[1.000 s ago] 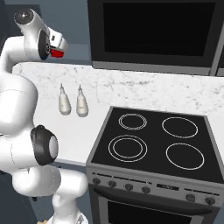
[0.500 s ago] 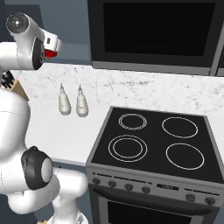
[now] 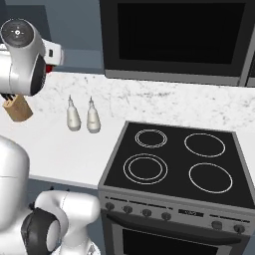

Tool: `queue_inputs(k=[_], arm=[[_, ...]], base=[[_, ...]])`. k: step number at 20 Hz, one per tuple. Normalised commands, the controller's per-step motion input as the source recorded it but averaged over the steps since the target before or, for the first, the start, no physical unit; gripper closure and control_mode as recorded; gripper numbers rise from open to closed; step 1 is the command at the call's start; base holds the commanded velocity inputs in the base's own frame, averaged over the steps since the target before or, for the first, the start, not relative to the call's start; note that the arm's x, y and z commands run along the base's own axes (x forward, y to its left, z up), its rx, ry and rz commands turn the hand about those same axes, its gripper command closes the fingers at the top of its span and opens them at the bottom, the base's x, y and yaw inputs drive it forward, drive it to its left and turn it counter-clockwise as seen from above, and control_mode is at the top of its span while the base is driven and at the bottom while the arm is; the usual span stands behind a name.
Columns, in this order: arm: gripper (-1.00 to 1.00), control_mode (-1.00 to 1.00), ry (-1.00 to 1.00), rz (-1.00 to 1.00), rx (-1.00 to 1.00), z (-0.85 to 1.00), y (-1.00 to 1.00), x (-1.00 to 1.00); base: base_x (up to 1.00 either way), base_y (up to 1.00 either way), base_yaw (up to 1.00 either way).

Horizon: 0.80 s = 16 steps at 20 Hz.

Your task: Gather all objects into one cabinet and sort the glasses and bowls to opposite sides.

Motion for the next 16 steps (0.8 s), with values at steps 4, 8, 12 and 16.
queue_inputs(k=[4,8,12,16], arm=[[1.00,-1.00,0.00,0.18,0.00,-0.34,-0.42,-1.00],[1.00,-1.00,0.00,0.16,-0.03,-0.29,-0.18,-1.00],[1.00,-1.00,-0.01,0.02,0.01,-0.07,-0.07,-0.59],[1.00,1.00,0.00,0.00,0.00,0.00,-0.06,-0.08]], base=[[0.00,0.00,0.00],[0.00,0.00,0.00],[0.00,0.00,0.00],[-0.23,-0.03,0.04]])
